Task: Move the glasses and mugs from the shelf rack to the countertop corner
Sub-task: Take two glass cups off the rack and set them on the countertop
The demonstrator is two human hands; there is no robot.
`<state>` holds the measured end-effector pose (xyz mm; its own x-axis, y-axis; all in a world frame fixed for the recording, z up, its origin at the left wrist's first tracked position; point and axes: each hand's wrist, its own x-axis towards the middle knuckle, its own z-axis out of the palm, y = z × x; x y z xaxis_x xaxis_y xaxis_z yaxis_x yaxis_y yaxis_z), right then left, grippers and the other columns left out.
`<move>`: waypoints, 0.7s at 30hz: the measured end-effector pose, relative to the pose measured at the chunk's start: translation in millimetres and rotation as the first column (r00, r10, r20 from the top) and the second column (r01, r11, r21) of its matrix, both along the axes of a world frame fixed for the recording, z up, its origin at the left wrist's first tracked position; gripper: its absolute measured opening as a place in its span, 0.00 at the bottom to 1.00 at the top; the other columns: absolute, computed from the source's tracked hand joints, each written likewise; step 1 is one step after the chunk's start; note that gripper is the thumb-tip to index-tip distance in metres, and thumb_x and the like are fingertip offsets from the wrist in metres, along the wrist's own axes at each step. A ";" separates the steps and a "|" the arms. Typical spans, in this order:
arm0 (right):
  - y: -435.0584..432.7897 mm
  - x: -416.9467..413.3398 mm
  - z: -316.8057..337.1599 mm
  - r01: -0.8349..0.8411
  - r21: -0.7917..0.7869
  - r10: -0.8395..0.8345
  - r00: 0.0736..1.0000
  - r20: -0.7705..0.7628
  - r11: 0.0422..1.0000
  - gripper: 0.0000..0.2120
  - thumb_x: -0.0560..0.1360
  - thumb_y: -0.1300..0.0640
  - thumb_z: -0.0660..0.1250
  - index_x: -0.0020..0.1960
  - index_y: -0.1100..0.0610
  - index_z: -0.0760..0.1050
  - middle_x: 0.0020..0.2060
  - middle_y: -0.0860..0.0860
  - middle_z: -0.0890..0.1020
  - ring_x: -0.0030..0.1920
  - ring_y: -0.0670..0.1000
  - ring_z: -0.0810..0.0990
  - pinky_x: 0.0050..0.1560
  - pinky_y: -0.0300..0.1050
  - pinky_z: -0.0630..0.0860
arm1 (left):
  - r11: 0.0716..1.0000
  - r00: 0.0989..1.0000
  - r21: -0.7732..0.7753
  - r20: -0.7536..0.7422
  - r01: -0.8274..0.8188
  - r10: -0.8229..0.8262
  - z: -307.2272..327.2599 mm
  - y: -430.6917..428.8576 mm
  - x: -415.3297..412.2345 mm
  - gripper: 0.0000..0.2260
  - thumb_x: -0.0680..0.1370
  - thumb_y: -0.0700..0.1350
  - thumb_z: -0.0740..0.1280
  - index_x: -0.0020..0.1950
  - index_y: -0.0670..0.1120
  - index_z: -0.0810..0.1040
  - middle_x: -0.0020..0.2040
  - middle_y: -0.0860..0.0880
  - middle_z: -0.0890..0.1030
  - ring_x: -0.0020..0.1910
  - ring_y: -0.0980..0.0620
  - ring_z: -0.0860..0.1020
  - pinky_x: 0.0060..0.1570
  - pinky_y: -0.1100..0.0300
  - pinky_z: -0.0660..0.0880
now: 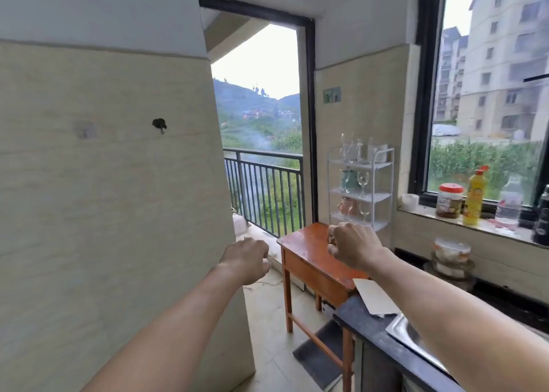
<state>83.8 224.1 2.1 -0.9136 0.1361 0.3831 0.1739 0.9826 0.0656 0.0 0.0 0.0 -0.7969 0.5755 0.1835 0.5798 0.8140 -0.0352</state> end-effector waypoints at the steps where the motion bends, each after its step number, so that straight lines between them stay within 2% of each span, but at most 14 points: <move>1: 11.6 -12.6 1.7 0.003 -0.012 -0.003 1.000 0.004 1.000 0.12 0.76 0.50 0.65 0.56 0.54 0.78 0.49 0.53 0.84 0.46 0.54 0.82 0.43 0.45 0.75 | 1.000 1.000 0.002 0.013 0.002 -0.002 3.0 9.1 -9.3 0.15 0.76 0.53 0.63 0.60 0.51 0.77 0.61 0.45 0.78 0.60 0.44 0.76 0.53 0.55 0.71; 3: 32.9 -38.1 8.2 0.011 -0.029 -0.011 1.000 0.009 1.000 0.11 0.76 0.50 0.66 0.54 0.55 0.78 0.49 0.54 0.84 0.46 0.55 0.83 0.45 0.48 0.79 | 0.999 1.000 0.033 0.005 0.002 -0.002 4.3 25.5 -33.5 0.15 0.76 0.54 0.63 0.60 0.51 0.77 0.60 0.46 0.79 0.59 0.44 0.76 0.50 0.56 0.69; 6: 54.8 -71.7 17.4 0.034 -0.038 -0.033 0.999 0.015 0.999 0.13 0.76 0.49 0.66 0.55 0.56 0.77 0.49 0.55 0.83 0.46 0.57 0.83 0.45 0.49 0.79 | 0.998 1.000 0.057 0.012 0.010 -0.011 7.3 47.3 -67.9 0.15 0.76 0.55 0.63 0.60 0.52 0.77 0.58 0.47 0.80 0.58 0.45 0.77 0.46 0.56 0.66; 12: 97.2 -143.0 6.8 0.039 -0.043 -0.038 0.999 0.016 0.998 0.16 0.77 0.47 0.64 0.59 0.56 0.76 0.53 0.55 0.83 0.50 0.58 0.83 0.47 0.51 0.78 | 0.995 0.999 0.098 0.048 0.012 -0.017 0.5 84.4 -148.2 0.16 0.75 0.56 0.63 0.60 0.52 0.77 0.58 0.48 0.80 0.57 0.46 0.77 0.48 0.54 0.70; 15: 119.6 -180.4 -3.6 0.076 -0.041 -0.074 0.996 0.042 0.996 0.17 0.77 0.47 0.64 0.61 0.55 0.76 0.55 0.55 0.83 0.52 0.58 0.83 0.49 0.53 0.79 | 0.993 0.995 0.105 0.075 0.050 -0.058 -14.1 108.7 -194.2 0.15 0.75 0.56 0.64 0.59 0.52 0.77 0.57 0.48 0.80 0.55 0.47 0.77 0.44 0.56 0.68; 19: 150.6 -237.4 -9.5 0.143 -0.045 -0.141 0.989 0.048 0.989 0.17 0.77 0.48 0.64 0.62 0.55 0.76 0.55 0.54 0.83 0.52 0.58 0.82 0.51 0.53 0.79 | 0.986 0.987 0.134 0.113 0.102 -0.118 -28.2 146.1 -268.8 0.16 0.75 0.57 0.65 0.60 0.52 0.77 0.56 0.50 0.80 0.54 0.49 0.78 0.46 0.54 0.72; 21: 166.7 -268.5 -9.2 0.180 -0.056 -0.178 0.983 0.039 0.982 0.15 0.77 0.50 0.64 0.60 0.55 0.77 0.52 0.54 0.83 0.50 0.57 0.82 0.50 0.52 0.79 | 0.975 0.978 0.153 0.109 0.159 -0.176 -30.8 164.7 -308.6 0.16 0.75 0.56 0.65 0.60 0.51 0.78 0.56 0.50 0.81 0.52 0.50 0.78 0.44 0.56 0.72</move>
<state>-184.7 390.8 -7.2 -0.8848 0.3196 0.3390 0.3456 0.9382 0.0174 -308.6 164.7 -30.8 -0.7127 0.6775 0.1817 0.7011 0.6964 0.1532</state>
